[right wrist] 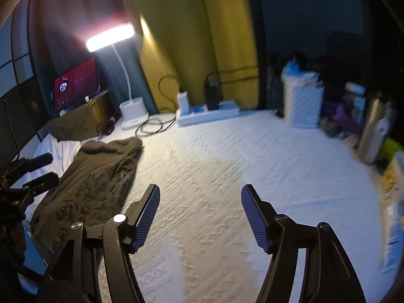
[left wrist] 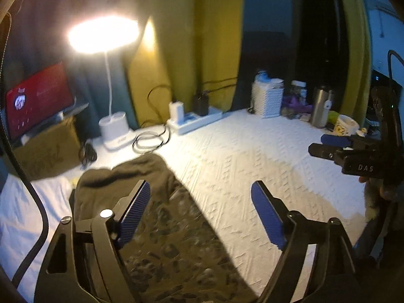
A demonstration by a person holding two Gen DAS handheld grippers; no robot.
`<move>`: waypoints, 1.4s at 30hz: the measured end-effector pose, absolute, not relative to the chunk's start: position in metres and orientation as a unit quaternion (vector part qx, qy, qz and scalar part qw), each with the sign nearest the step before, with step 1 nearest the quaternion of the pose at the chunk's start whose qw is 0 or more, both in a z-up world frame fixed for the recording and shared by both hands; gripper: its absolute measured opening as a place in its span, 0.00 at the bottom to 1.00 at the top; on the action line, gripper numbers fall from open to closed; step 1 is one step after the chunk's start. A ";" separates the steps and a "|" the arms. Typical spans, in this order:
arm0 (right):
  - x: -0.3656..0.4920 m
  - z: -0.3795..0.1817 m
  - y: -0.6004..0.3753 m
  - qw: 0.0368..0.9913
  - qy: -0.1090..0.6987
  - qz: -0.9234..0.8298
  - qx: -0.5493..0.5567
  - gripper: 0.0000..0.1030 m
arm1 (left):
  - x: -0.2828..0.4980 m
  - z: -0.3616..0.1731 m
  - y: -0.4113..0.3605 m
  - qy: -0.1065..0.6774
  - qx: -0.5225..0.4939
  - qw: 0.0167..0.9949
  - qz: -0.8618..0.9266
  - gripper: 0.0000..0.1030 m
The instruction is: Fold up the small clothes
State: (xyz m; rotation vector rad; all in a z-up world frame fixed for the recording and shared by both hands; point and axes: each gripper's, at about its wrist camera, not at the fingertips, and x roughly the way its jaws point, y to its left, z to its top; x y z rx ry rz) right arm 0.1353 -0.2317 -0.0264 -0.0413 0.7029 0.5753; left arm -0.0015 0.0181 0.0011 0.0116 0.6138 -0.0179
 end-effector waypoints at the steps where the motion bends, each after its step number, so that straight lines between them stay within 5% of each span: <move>1: 0.133 -0.021 -0.237 0.901 0.334 0.274 -0.021 0.70 | -0.002 0.003 0.016 0.299 0.008 0.954 -0.010 0.80; 16: 0.076 0.051 -0.286 0.938 0.249 0.240 -0.038 0.74 | -0.034 0.061 -0.018 0.195 -0.005 0.981 -0.007 0.81; 20: 0.060 0.070 -0.296 0.946 0.216 0.239 -0.031 0.77 | -0.044 0.076 -0.024 0.159 -0.011 0.987 -0.004 1.00; 23: 0.050 0.082 -0.303 0.952 0.198 0.232 -0.029 0.85 | -0.051 0.082 -0.027 0.135 -0.015 0.991 -0.005 1.00; 42: 0.018 0.110 -0.298 0.957 0.161 0.236 -0.041 0.89 | -0.082 0.095 -0.024 0.100 -0.021 0.994 0.046 1.00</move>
